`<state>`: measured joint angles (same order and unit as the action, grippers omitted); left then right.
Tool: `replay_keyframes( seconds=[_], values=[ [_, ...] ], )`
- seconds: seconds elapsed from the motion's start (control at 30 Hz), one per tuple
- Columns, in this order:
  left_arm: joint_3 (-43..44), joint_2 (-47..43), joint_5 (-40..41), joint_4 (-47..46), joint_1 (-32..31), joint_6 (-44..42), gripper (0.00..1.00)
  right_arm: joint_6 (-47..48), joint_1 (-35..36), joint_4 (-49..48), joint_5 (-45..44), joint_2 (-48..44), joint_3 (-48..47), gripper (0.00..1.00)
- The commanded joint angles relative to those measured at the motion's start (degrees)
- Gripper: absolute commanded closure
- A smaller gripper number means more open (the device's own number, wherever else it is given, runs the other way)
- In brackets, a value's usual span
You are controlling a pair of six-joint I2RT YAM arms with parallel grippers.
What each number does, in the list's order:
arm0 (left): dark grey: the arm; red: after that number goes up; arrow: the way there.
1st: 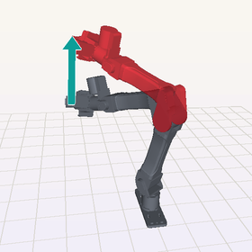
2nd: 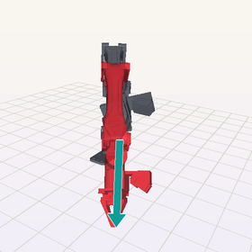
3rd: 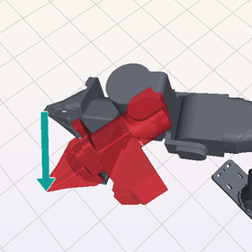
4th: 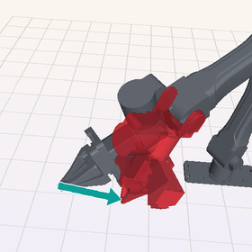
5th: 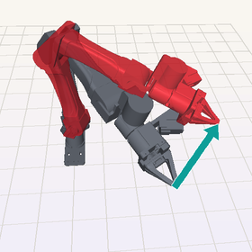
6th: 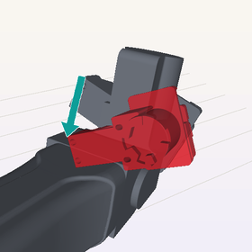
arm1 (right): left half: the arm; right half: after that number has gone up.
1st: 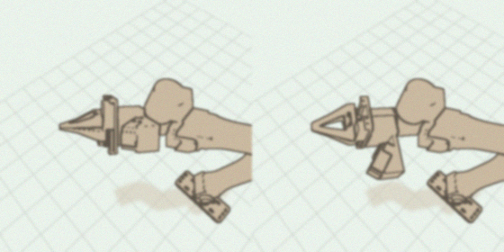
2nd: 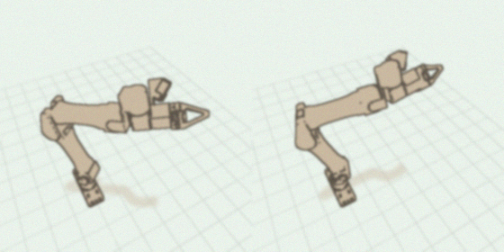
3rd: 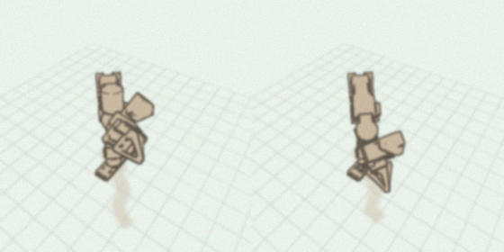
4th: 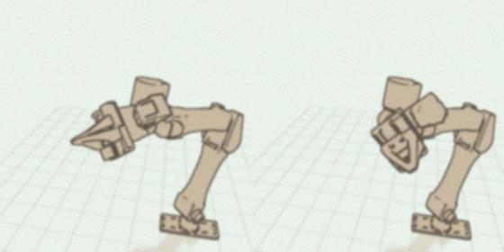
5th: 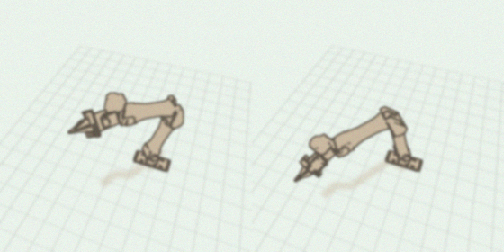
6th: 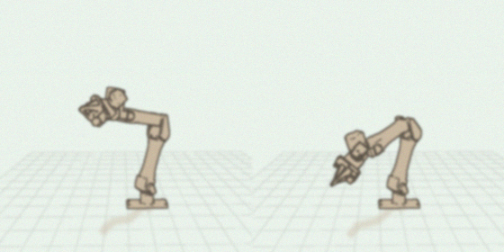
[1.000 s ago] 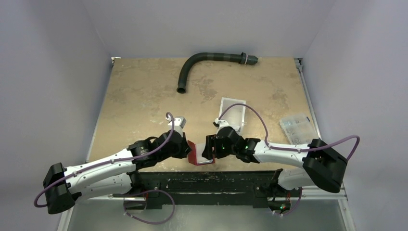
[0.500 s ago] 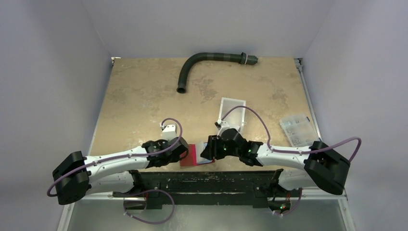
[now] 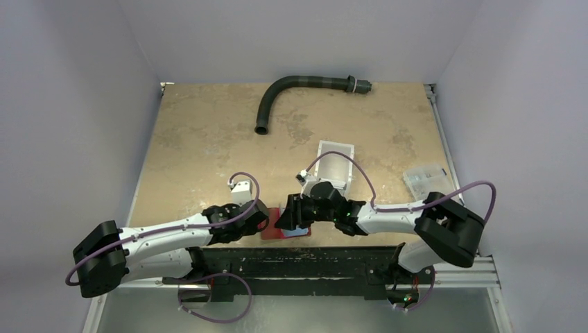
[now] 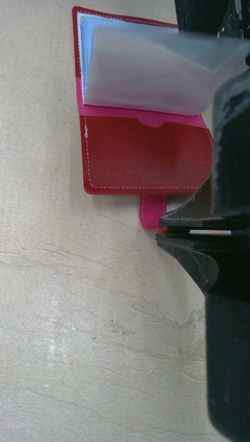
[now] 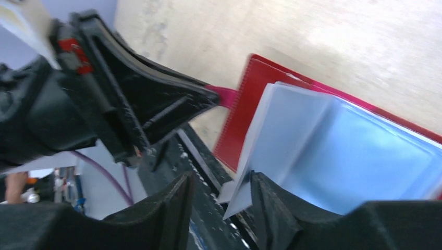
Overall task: Put the credit cards into the card holder
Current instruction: Open the card holder at the center of the board.
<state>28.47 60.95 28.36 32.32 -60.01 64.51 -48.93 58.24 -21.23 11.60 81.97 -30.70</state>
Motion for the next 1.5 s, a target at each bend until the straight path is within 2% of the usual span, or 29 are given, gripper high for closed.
replay_keyframes(
  seconds=[0.0, 0.07, 0.17, 0.33, 0.43, 0.5, 0.6, 0.67, 0.73, 0.83, 1.0, 1.17, 1.3, 1.47],
  values=[
    [-0.2, -0.7, 0.8, -2.1, 0.0, 0.4, 1.0, -2.0, 0.6, -14.2, 7.4, 3.8, -2.6, 0.46],
    [0.2, -0.9, 0.8, -1.5, 0.0, 0.4, 1.0, -2.9, 0.6, -15.2, 8.5, 6.9, -2.7, 0.37],
    [1.2, -2.1, 0.9, 0.2, 0.0, 0.3, 0.89, -3.1, 0.6, -17.6, 8.8, 10.3, -2.5, 0.32],
    [5.8, -6.1, 3.1, 9.0, 0.0, 1.0, 0.64, -3.5, 0.6, -19.5, 8.6, 13.1, -2.0, 0.32],
    [10.9, -8.9, 5.4, 14.2, 0.0, 1.3, 0.56, -3.1, 0.6, -19.6, 9.3, 15.2, -2.8, 0.35],
    [13.3, -10.2, 5.8, 15.2, -0.1, 0.4, 0.54, -2.7, 0.6, -18.9, 9.1, 15.5, -3.3, 0.38],
    [14.2, -10.8, 2.8, 9.5, 0.0, -3.6, 0.55, -1.0, 0.6, -16.3, 8.3, 14.6, -3.8, 0.52],
    [13.4, -9.8, -0.2, 4.1, 0.0, -5.8, 0.58, 0.4, 0.6, -13.5, 7.3, 13.8, -4.4, 0.69],
    [12.8, -7.6, -1.1, 0.3, 0.0, -6.8, 0.63, 1.1, 0.6, -11.4, 5.9, 13.0, -4.6, 0.77],
    [11.5, -2.6, -2.8, -5.3, 0.1, -7.7, 0.68, 0.8, 0.6, -10.6, 5.3, 11.3, -3.5, 0.78],
    [9.9, 5.7, -5.1, -11.3, 0.1, -8.2, 0.84, 1.5, 0.5, -6.5, 4.9, 7.9, -2.6, 0.75],
    [4.1, 6.0, -2.9, -11.7, 0.1, -6.2, 0.88, 3.5, 0.2, -0.1, -0.5, 2.8, -1.1, 0.63],
    [0.7, 4.5, -1.0, -9.7, 0.1, -3.7, 0.89, 3.6, -0.3, 0.2, -2.9, 2.9, 0.3, 0.64],
    [-2.3, 4.3, -2.2, -11.6, 0.1, -2.7, 0.89, 3.1, -0.4, -3.6, -3.4, 9.7, 1.6, 0.71]
  ],
)
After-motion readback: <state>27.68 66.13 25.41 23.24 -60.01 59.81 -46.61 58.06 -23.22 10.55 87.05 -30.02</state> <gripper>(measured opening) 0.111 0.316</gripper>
